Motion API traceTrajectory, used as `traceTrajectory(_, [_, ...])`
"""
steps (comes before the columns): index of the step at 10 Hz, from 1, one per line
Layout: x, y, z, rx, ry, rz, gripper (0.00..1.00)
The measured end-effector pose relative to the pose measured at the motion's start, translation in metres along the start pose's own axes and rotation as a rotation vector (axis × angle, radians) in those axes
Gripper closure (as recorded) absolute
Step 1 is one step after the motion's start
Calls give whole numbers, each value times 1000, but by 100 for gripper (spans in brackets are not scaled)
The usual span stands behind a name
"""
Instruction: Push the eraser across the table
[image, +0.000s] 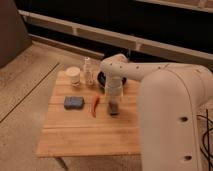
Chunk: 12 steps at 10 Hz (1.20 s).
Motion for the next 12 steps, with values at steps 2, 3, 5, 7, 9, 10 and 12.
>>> traceTrajectory(2, [-1,-13,-19,9,-41,43,35])
traceTrajectory(3, [2,-19,-34,4,-64,67,35])
traceTrajectory(5, [27,-42,-46,68,-31,103,35])
traceTrajectory(7, [52,-74,-36,180,40,150,35])
traceTrajectory(9, [58,-106,-23,250,55,229,35])
traceTrajectory(10, [51,-113,-16,252,38,265,35])
traceTrajectory(12, [26,-111,-2,218,-10,299,35])
